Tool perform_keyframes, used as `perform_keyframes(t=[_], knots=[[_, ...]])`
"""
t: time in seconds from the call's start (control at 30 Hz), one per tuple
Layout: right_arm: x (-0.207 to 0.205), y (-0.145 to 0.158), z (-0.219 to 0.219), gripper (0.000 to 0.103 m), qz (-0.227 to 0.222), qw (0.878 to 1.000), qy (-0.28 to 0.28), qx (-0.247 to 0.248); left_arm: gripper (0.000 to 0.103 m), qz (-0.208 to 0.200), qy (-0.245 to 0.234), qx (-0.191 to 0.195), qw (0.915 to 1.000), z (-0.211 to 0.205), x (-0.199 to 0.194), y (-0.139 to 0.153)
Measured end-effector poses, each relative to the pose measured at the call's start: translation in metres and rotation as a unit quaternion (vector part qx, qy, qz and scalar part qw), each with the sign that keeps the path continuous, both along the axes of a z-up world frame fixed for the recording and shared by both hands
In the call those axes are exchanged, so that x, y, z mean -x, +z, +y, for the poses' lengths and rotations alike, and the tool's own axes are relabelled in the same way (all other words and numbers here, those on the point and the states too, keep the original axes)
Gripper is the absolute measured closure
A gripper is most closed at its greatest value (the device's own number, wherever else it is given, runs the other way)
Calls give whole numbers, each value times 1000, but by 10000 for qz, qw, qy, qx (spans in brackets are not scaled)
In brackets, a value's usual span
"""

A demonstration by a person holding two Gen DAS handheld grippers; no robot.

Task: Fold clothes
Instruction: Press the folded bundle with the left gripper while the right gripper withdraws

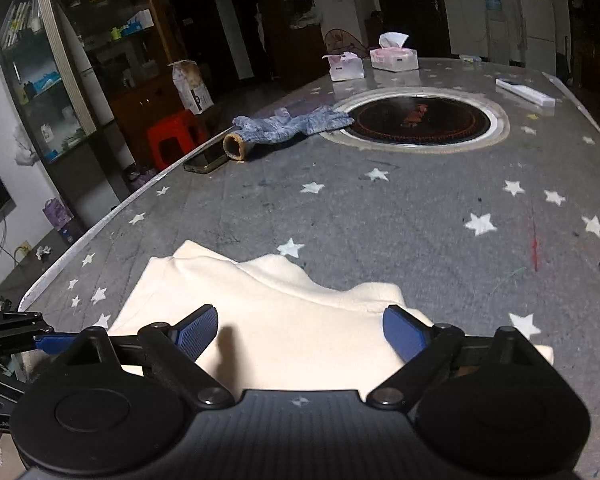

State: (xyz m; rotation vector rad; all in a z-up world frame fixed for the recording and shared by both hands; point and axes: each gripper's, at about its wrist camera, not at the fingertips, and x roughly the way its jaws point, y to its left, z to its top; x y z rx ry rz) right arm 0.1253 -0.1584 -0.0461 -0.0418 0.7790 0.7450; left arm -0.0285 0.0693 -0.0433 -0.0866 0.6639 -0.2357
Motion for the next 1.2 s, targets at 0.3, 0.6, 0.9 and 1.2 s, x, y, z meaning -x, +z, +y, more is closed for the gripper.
perform_keyframes(t=[0.3,0.6,0.9,1.2], knots=[[-2,-4,23,11,58,9997,222,-53,54,-22,-1,9,10000,-1,2,1],[-3,1,42,11,173,9983,521,-192,54,-38,2,63,10000,1,2,-1],[4,6,60,11,88,9964,812,-231,53,-43,10,90,9999,2,2,-1],[-1,-3,81,10,190,9950,972,-141,52,-56,-6,92,9999,2,2,-2]])
